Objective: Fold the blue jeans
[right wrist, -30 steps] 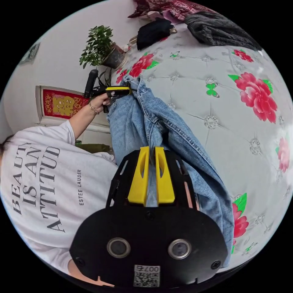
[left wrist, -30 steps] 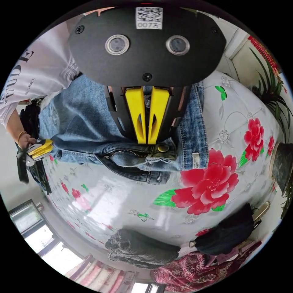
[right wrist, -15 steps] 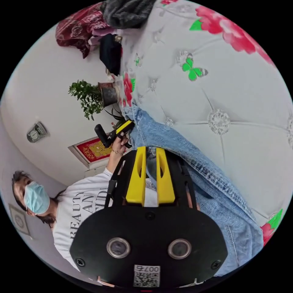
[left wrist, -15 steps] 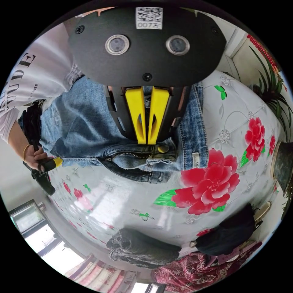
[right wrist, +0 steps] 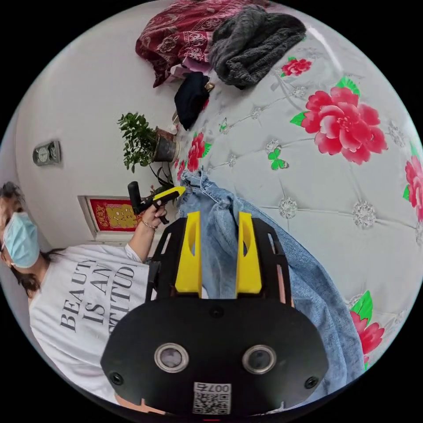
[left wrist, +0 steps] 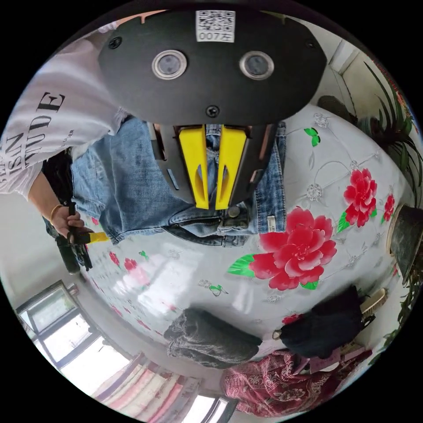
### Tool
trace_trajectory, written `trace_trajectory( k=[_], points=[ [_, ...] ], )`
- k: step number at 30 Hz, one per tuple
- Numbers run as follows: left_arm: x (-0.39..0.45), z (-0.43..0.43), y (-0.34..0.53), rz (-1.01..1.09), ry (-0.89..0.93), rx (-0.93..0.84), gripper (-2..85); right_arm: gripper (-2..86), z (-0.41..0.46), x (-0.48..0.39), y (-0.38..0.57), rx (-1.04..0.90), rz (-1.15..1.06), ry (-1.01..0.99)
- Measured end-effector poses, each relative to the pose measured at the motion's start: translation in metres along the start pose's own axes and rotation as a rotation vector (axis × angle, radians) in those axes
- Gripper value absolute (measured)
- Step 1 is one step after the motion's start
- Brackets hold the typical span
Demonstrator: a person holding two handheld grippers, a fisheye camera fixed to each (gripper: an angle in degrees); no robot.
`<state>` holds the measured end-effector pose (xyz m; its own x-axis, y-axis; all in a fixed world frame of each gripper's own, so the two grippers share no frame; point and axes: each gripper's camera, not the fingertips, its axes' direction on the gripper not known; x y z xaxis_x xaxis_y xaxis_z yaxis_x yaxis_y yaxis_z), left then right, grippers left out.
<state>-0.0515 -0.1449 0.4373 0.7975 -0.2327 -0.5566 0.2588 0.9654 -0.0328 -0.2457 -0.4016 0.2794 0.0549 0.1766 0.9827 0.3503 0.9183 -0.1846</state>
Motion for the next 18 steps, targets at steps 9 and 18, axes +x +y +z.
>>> trace_trajectory(
  k=[9, 18],
  points=[
    [0.056, 0.070, -0.061, 0.635, -0.034, -0.221, 4.9, 0.1, 0.002, -0.070, -0.010, -0.054, -0.201, 0.342],
    [0.009, 0.065, -0.112, 0.106, -0.017, -0.195, 5.2, 2.3, 0.029, -0.019, -0.076, 0.002, 0.016, 0.608]
  ],
)
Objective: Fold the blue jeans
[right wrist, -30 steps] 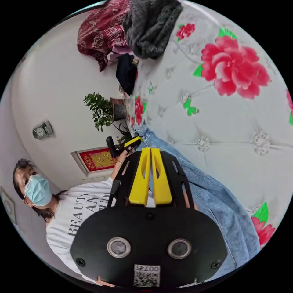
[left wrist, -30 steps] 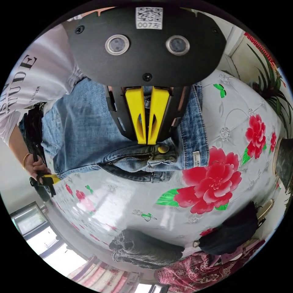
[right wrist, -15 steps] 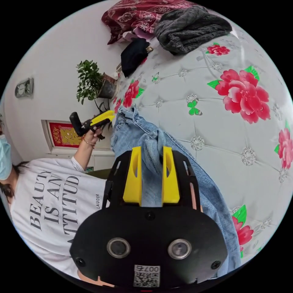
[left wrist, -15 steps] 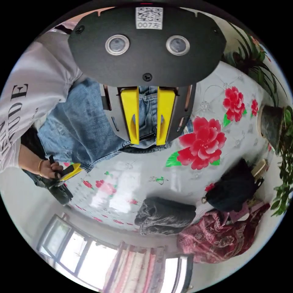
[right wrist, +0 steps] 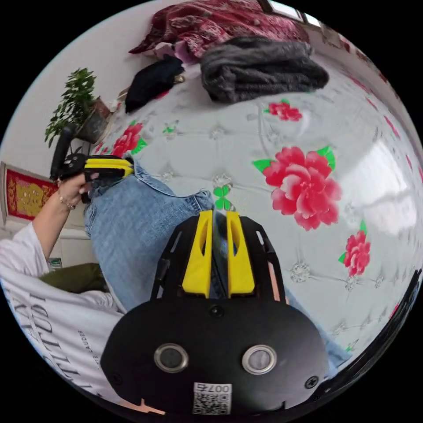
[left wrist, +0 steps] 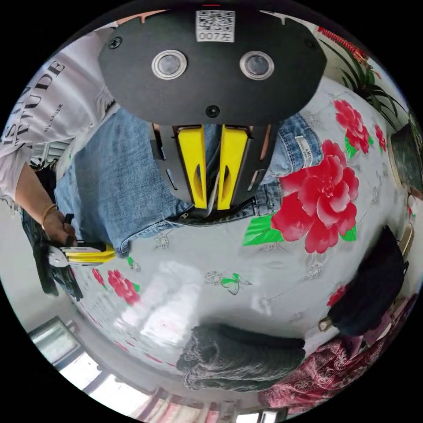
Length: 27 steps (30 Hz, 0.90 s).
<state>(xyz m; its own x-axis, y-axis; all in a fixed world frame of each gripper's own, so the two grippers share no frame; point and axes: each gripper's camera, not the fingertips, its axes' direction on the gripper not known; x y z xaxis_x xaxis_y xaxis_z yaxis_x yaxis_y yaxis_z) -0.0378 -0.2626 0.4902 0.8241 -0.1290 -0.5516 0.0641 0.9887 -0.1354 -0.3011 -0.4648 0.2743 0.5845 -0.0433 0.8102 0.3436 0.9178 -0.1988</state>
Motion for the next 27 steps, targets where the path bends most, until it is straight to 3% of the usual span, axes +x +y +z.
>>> trace_trajectory(
  k=[3, 7, 10, 14, 18, 21, 24, 27],
  points=[
    [-0.001, -0.028, 0.016, -0.019, -0.020, 0.083, 6.6, 3.7, -0.058, 0.017, 0.030, 0.228, 0.080, -0.132],
    [-0.007, -0.078, 0.078, -0.174, -0.038, 0.269, 7.0, 5.1, -0.127, 0.047, 0.120, 0.382, 0.179, -0.175],
    [-0.021, -0.099, 0.151, -0.406, -0.023, 0.301, 7.1, 6.1, -0.164, 0.093, 0.228, 0.399, 0.399, -0.111],
    [-0.040, -0.113, 0.256, -0.726, 0.029, 0.289, 8.1, 7.0, -0.206, 0.153, 0.411, 0.431, 0.884, 0.065],
    [-0.057, -0.107, 0.300, -0.890, 0.236, 0.273, 12.2, 7.9, -0.222, 0.190, 0.538, 0.506, 1.231, 0.020],
    [-0.072, -0.094, 0.297, -0.950, 0.392, 0.302, 13.1, 7.8, -0.216, 0.212, 0.573, 0.569, 1.354, -0.108],
    [-0.085, -0.091, 0.294, -1.038, 0.367, 0.260, 11.2, 5.4, -0.216, 0.221, 0.581, 0.555, 1.437, -0.120],
    [-0.093, -0.102, 0.295, -1.031, 0.445, 0.254, 7.3, 1.7, -0.234, 0.217, 0.572, 0.557, 1.378, -0.110]
  ],
)
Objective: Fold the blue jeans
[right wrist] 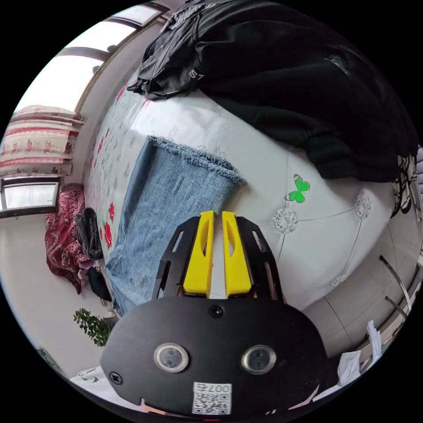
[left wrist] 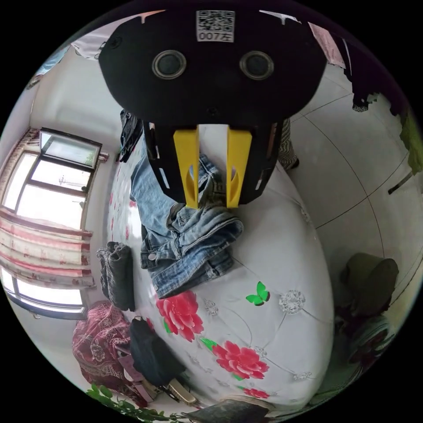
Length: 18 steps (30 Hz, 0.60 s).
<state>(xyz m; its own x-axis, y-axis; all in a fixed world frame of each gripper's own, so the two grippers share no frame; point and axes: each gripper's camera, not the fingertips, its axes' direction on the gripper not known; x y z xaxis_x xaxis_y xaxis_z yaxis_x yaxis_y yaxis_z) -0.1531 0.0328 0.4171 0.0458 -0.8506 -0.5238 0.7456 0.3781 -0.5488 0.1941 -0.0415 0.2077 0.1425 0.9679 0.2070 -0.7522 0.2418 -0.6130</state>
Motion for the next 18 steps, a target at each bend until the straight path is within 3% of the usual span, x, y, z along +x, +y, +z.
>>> trace_trajectory(
  k=[11, 15, 18],
  points=[
    [0.068, -0.085, 0.013, 0.237, 0.060, -0.026, 5.0, -0.2, -0.123, -0.116, 0.023, 0.110, -0.380, -0.022],
    [0.076, -0.094, -0.008, 0.147, 0.345, -0.019, 4.3, -0.2, -0.146, -0.153, -0.001, 0.070, -0.409, -0.151],
    [0.115, -0.094, -0.037, 0.213, 0.370, -0.010, 3.8, -0.3, -0.165, -0.200, -0.034, 0.049, -0.440, -0.241]
  ],
)
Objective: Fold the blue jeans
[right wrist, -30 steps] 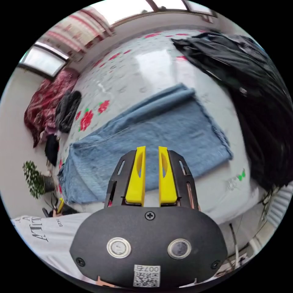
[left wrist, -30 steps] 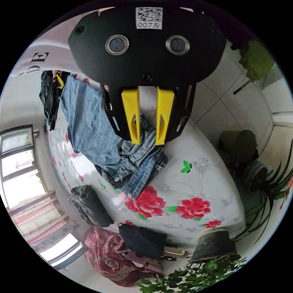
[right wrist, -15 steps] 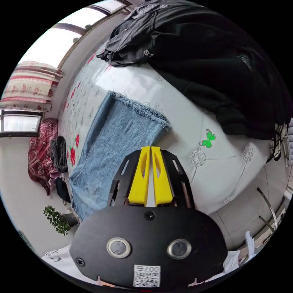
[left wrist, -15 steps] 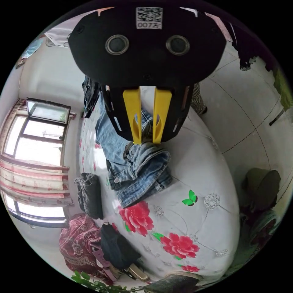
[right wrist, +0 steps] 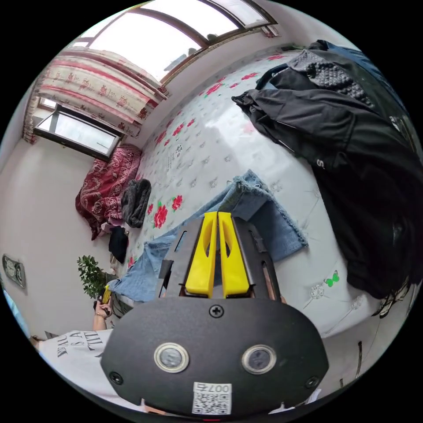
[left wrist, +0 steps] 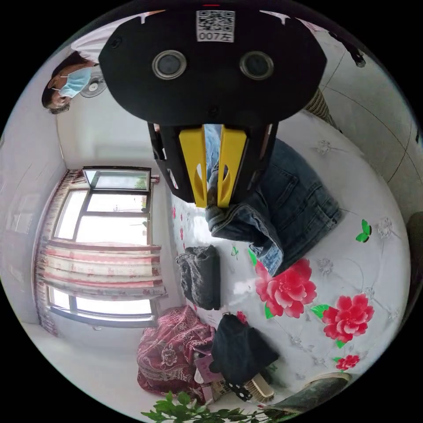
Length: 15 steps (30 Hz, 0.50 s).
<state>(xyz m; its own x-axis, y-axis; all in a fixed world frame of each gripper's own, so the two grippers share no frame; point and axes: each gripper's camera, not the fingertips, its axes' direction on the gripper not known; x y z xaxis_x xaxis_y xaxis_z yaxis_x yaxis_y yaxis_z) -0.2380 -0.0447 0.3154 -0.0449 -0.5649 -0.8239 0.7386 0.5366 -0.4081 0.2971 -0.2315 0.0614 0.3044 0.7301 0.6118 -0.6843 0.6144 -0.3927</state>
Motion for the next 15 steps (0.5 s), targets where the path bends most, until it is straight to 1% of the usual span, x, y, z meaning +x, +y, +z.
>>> trace_trajectory(
  k=[2, 4, 6, 8, 9, 11, 13, 15],
  points=[
    [0.030, 0.009, -0.019, 0.059, 0.004, -0.024, 3.6, -0.3, -0.013, -0.030, -0.030, 0.017, -0.045, -0.021],
    [0.062, 0.012, -0.034, 0.142, 0.016, -0.020, 3.3, -0.3, -0.036, -0.061, -0.055, 0.073, -0.107, -0.071],
    [0.098, 0.006, -0.043, 0.259, 0.017, -0.007, 3.2, -0.2, -0.075, -0.092, -0.073, 0.187, -0.178, -0.131],
    [0.112, 0.001, -0.043, 0.337, -0.006, 0.000, 3.1, -0.2, -0.100, -0.100, -0.074, 0.265, -0.224, -0.168],
    [0.111, -0.001, -0.040, 0.371, -0.035, 0.001, 3.1, -0.3, -0.110, -0.096, -0.072, 0.292, -0.222, -0.173],
    [0.095, -0.001, -0.035, 0.376, -0.087, -0.009, 3.0, -0.3, -0.111, -0.080, -0.064, 0.288, -0.215, -0.151],
    [0.061, 0.005, -0.029, 0.320, -0.164, -0.046, 2.6, -0.3, -0.092, -0.051, -0.052, 0.228, -0.163, -0.089],
    [0.003, 0.020, -0.019, 0.224, -0.286, -0.141, 2.1, -0.2, -0.049, 0.007, -0.031, 0.107, -0.028, -0.022]
  ],
)
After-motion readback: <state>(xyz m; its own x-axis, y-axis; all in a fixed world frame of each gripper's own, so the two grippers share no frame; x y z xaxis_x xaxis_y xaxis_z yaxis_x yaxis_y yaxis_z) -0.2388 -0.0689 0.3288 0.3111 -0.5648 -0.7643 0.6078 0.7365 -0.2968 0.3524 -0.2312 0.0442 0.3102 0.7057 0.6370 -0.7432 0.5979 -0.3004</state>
